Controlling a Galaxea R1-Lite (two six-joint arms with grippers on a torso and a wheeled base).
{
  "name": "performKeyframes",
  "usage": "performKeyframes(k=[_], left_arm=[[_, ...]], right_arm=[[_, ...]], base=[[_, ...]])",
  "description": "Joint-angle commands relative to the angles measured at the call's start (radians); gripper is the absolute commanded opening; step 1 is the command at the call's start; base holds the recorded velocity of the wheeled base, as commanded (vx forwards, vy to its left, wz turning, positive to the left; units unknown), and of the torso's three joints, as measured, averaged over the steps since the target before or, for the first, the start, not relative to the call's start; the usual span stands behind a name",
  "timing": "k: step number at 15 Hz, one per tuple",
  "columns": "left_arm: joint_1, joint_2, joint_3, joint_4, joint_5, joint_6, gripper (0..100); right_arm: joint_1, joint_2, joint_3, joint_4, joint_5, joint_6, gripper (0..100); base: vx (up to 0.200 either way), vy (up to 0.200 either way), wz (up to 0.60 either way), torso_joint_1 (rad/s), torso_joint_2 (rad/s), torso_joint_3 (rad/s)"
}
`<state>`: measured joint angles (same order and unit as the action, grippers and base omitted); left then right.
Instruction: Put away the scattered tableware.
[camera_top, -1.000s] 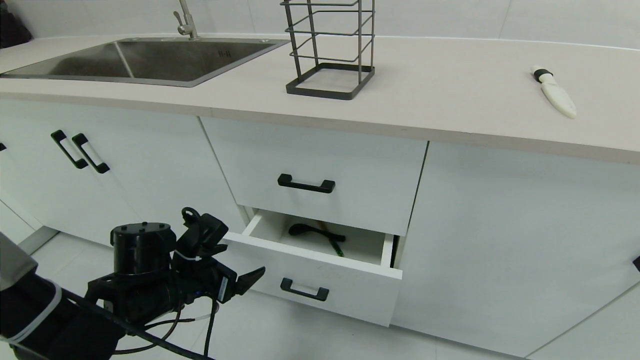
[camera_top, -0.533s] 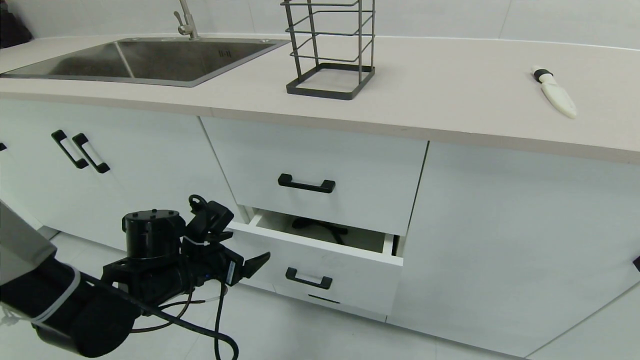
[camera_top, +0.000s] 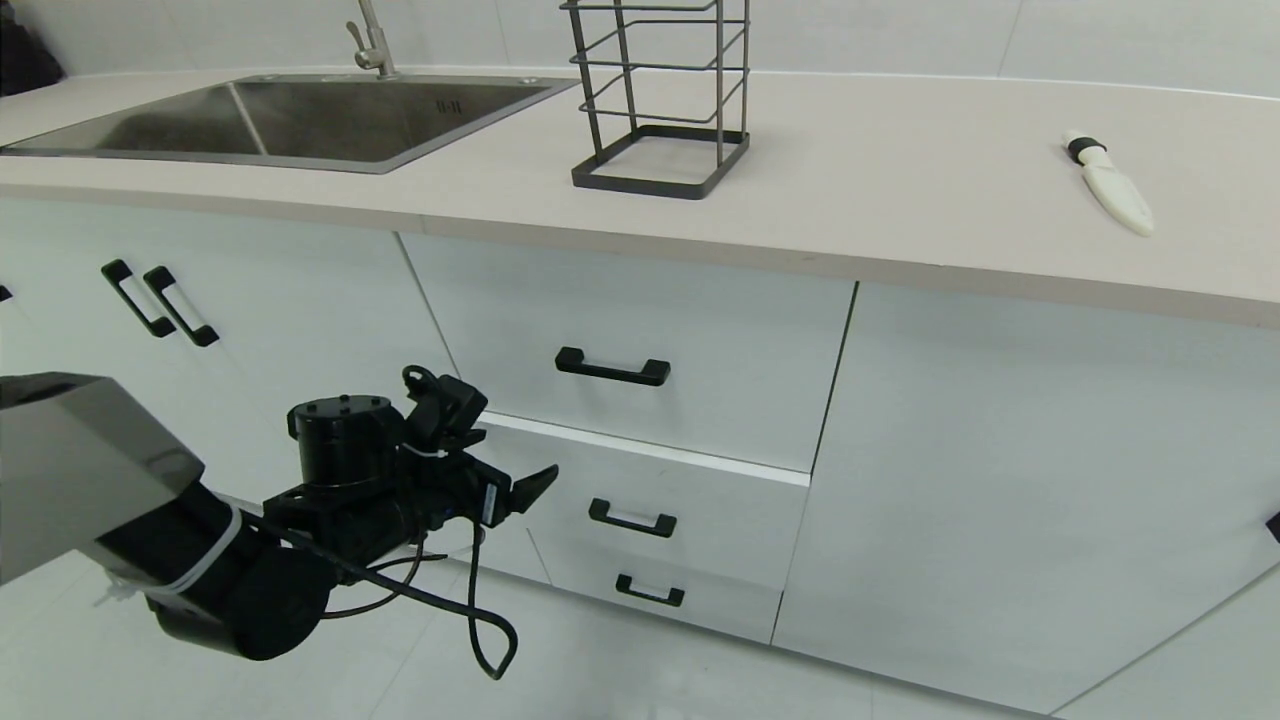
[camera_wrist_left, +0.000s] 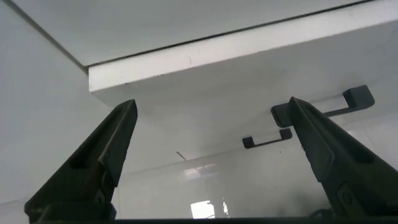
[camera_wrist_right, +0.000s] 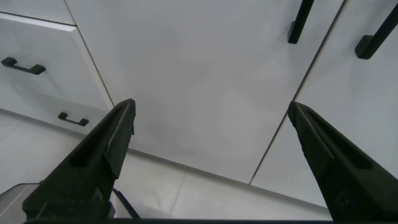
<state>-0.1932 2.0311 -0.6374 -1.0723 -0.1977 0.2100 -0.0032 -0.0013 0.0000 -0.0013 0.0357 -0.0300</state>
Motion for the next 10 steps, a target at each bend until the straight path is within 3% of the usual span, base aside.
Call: performKeyframes(k=[1,6,10], left_arm=[[0.0,0.028,-0.036,0.0,0.001,-0.001,100],[0.0,0.024,-0.042,-0.005,0.001,-0.001,100],[0.0,-0.018,0.044,-0.067,-0.012,-0.02,100]], right_arm=[[0.0,0.001,0.0,0.0,0.001,-0.001,100],[0.0,0.001,0.0,0.0,0.001,0.001,100],[0.0,0.001,0.0,0.0,-0.013,0.032,100]], base=[[0.0,0.0,0.0,0.0,0.0,0.0],[0.0,0.0,0.0,0.0,0.0,0.0],[0.0,0.0,0.0,0.0,0.0,0.0]])
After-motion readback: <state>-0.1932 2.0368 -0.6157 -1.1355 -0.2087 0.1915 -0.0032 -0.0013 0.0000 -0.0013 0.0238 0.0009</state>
